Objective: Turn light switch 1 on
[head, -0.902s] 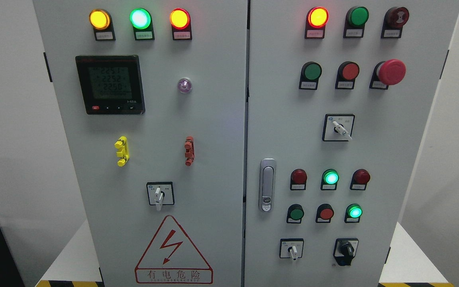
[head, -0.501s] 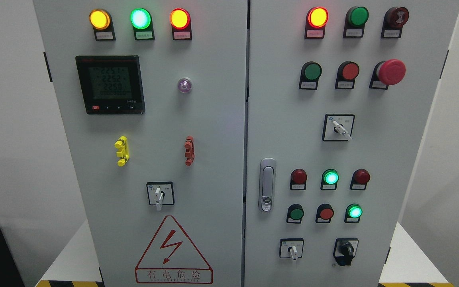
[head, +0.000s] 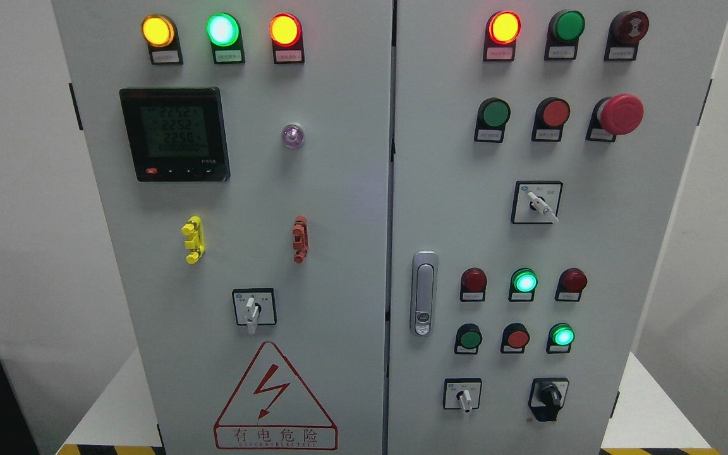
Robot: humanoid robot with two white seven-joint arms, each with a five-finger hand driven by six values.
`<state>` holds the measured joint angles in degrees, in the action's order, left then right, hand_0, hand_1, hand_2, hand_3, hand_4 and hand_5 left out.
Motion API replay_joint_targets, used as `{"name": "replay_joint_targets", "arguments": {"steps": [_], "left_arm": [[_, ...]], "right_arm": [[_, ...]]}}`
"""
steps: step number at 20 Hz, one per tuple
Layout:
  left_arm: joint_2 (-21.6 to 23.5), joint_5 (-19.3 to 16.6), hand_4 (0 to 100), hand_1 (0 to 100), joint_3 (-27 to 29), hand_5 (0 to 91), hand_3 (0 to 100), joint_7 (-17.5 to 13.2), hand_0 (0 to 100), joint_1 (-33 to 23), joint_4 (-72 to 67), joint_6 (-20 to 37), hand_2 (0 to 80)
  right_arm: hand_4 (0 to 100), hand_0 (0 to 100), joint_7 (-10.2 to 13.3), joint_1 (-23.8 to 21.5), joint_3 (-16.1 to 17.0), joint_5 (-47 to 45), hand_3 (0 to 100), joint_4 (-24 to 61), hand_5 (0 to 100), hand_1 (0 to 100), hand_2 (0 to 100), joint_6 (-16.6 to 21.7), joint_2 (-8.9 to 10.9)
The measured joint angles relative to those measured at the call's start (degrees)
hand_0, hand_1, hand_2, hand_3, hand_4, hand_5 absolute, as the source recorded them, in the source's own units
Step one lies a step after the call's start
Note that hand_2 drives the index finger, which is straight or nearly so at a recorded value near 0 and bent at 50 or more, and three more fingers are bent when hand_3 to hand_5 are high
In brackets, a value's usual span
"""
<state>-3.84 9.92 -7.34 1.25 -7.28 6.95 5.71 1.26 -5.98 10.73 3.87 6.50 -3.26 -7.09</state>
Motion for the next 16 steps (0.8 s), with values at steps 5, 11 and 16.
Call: {"name": "replay_joint_targets", "arguments": {"steps": [5, 11, 16], "left_arm": [[0.79, -0.28, 11, 0, -0.02, 0.0, 4, -0.03, 28, -2.07, 4.39, 0.43, 0.0], [2.05, -0.90, 13, 4, 0.24, 0.0, 6, -0.71, 31, -5.33, 11.01, 3.54, 0.0], [2.70, -4.83, 21, 8, 2.40, 0.0, 15, 1.21, 33, -9.53, 19.43, 9.48, 0.0]], "right_arm": [[0, 0, 0.00, 0.00, 0.00, 0.00, 0, 0.00, 0, 0, 0, 0.00, 0.00], [0, 0, 0.00, 0.00, 0.00, 0.00, 0, 0.00, 0, 0, 0, 0.00, 0.00], [0, 0, 0.00, 0.00, 0.00, 0.00, 0, 0.00, 0, 0, 0, 0.00, -0.01]]}}
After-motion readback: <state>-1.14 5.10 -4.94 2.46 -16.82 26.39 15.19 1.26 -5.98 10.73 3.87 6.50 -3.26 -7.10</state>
